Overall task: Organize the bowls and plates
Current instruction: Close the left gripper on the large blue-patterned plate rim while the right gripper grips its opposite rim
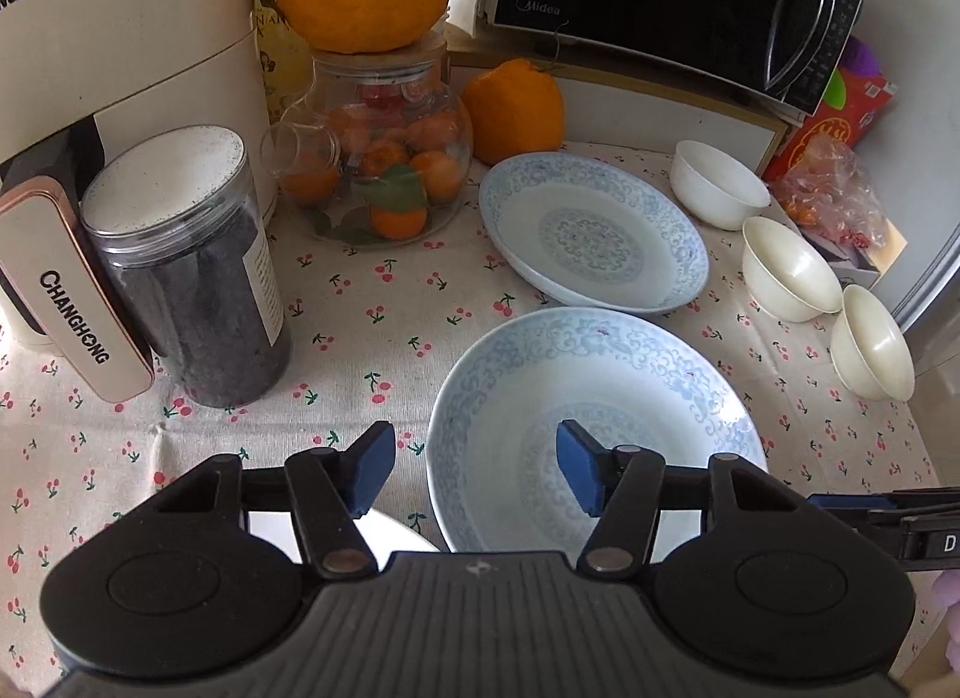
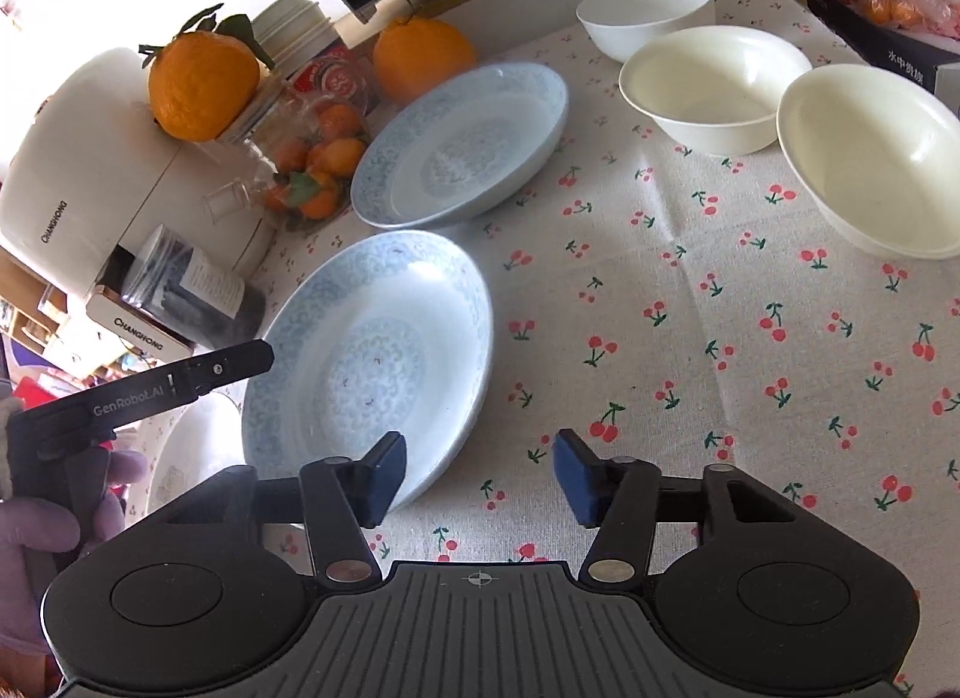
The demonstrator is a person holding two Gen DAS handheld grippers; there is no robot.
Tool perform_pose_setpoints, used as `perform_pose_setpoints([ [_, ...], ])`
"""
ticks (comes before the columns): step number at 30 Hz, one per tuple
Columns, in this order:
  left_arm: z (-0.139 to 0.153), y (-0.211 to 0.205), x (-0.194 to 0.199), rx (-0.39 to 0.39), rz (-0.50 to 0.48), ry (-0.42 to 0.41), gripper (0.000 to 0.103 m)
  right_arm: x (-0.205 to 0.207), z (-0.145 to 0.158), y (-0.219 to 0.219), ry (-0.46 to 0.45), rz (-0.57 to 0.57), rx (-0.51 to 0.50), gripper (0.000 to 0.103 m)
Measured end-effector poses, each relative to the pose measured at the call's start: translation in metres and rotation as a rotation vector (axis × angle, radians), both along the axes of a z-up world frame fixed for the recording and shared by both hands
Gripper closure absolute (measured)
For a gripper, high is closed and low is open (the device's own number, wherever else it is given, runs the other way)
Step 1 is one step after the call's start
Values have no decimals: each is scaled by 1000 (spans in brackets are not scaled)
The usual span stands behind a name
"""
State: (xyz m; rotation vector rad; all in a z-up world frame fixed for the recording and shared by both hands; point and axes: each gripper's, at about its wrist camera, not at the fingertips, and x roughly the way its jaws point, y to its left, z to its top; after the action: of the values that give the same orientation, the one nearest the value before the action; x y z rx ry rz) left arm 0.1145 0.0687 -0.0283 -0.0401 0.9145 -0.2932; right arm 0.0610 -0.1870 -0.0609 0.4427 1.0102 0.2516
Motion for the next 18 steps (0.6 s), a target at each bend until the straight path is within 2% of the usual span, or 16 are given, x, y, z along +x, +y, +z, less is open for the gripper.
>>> perform_pose_setpoints([
  [2,-5,3,6,-7,3,11,55,2,-4,1,16,-17,18,63],
  [6,-13,5,12,-9,9,26,66,5,-10,1,37,-44,48,70],
  [8,-16,5,14,-7,10,34,76,7,-13,0,48,-61,70,73],
  [11,-19,5,17,-3,20,42,86,9,-18,0,63,-83,102,79],
  [13,-21,6,19,-2,30,50,90,11,-22,2,73,-94,116,82],
  [18,-21,6,19,-3,37,44,91,14,-27,8,72,-102,139,92],
])
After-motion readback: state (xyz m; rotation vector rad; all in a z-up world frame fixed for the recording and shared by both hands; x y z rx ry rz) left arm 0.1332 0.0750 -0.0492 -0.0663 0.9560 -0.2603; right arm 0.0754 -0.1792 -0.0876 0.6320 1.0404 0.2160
